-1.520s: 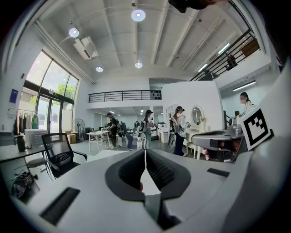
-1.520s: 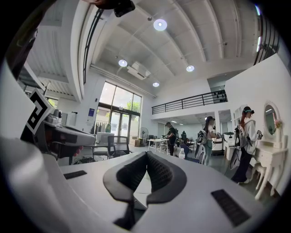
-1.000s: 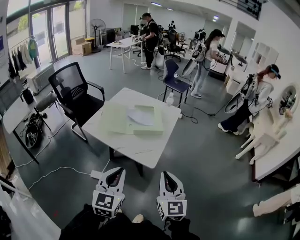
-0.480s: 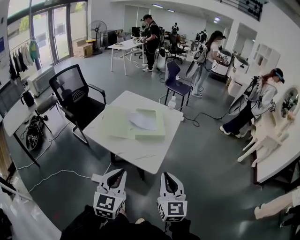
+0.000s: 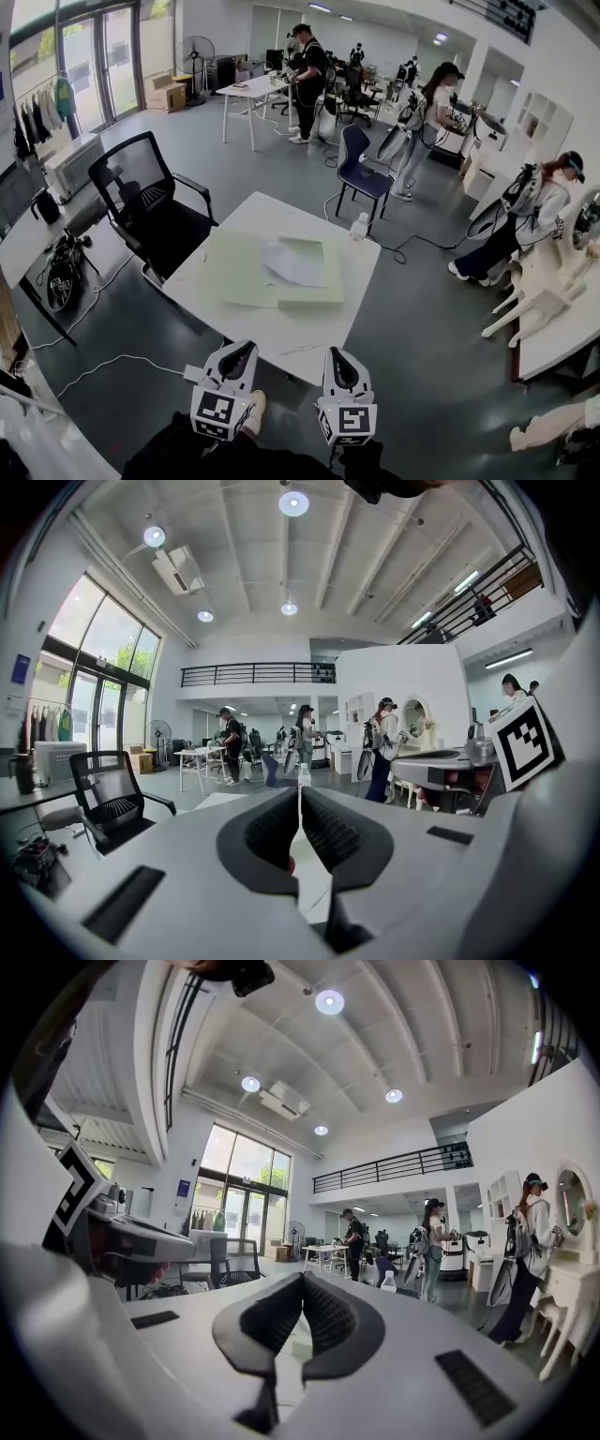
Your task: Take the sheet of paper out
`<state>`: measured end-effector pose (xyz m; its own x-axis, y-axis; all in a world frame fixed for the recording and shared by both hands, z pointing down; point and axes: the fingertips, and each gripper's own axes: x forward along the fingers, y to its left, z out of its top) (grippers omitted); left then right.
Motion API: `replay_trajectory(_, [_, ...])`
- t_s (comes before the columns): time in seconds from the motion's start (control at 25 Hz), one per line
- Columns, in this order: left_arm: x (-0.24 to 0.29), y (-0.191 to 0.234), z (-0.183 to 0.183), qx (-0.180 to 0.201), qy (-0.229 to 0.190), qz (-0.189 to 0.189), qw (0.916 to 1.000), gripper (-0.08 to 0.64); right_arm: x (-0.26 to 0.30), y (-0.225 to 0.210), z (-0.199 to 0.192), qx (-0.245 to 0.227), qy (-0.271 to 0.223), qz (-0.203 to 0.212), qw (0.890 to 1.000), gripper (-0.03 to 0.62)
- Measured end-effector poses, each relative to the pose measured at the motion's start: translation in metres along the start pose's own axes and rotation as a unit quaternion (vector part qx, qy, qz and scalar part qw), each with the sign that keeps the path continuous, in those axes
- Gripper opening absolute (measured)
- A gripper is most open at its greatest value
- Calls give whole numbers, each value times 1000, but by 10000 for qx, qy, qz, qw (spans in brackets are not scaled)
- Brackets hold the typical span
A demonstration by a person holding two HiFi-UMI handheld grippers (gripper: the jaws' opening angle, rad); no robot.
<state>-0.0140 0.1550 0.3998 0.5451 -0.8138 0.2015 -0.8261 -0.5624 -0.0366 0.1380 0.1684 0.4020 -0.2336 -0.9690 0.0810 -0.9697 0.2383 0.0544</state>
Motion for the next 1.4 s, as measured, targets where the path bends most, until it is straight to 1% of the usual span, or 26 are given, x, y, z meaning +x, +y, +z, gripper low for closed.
replay_trajectory(0.28, [76, 72, 10, -65, 89, -54, 9999, 29, 105, -7, 3, 34, 172, -28, 9998, 17])
replay_trajectory(0.56, [143, 127, 9, -153, 234, -167, 9995, 29, 186, -14, 1, 25, 340, -80, 9994, 17])
replay_trajectory(0.96, [211, 179, 3, -252, 360, -292, 9986, 29, 268, -25, -11, 71, 575, -143, 9982, 17])
replay_trajectory(1.2, [237, 210, -4, -303, 457, -356, 9979, 29, 307, -23, -15, 82, 672, -181, 9975, 17])
replay_trajectory(1.4, [255, 232, -15, -335, 511, -320, 9976, 29, 330, -21, -26, 73, 783, -194, 9967, 17])
